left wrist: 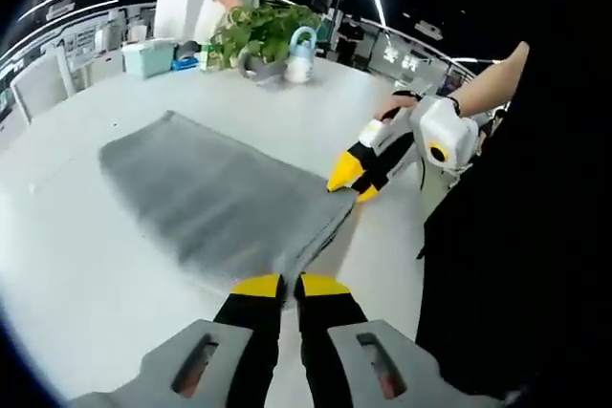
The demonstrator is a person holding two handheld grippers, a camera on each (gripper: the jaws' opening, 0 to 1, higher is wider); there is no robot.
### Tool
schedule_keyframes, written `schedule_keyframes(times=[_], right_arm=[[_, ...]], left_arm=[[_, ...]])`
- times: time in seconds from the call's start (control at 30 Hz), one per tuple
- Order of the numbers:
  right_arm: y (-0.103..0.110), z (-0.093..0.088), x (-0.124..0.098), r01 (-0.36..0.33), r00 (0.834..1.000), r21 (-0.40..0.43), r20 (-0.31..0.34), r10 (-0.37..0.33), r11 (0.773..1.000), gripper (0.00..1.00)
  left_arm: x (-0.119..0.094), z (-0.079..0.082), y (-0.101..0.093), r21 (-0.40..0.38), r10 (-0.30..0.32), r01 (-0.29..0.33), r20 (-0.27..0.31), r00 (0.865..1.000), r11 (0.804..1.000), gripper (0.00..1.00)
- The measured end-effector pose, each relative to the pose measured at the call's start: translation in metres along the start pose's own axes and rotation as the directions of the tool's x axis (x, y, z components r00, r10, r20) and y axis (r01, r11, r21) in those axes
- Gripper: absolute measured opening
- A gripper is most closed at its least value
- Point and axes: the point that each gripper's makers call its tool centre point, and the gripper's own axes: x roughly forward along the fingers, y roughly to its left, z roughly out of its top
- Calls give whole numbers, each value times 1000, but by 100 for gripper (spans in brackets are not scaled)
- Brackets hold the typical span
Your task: Fold the towel on the table until its edges align and the towel forms a compact rectangular stack.
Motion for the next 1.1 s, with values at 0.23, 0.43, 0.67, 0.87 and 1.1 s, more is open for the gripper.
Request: schedule_keyframes(times=[0.23, 0.43, 0.67, 0.87, 1.1], right_arm=[[3, -3, 1, -40, 999, 92, 0, 40, 995, 5], [-1, -5, 0, -97, 995, 446, 51, 83, 890, 1], [-20, -3, -10, -156, 986, 765, 154, 58, 624, 0], [-38, -4, -16, -215, 972, 881, 233, 8, 422, 0], [-52, -6, -20, -249, 960, 924, 276, -53, 290, 0]], left_arm=[[1, -25, -7, 142, 8, 6, -99, 995, 990, 8], [2, -41, -2, 335, 81, -32, -132, 988, 942, 18], [5, -42, 2, 521, 143, -62, -117, 983, 851, 28], [16, -41, 4, 572, 172, -85, -100, 980, 816, 36], [19, -31, 8, 597, 241, -161, -56, 969, 786, 33]])
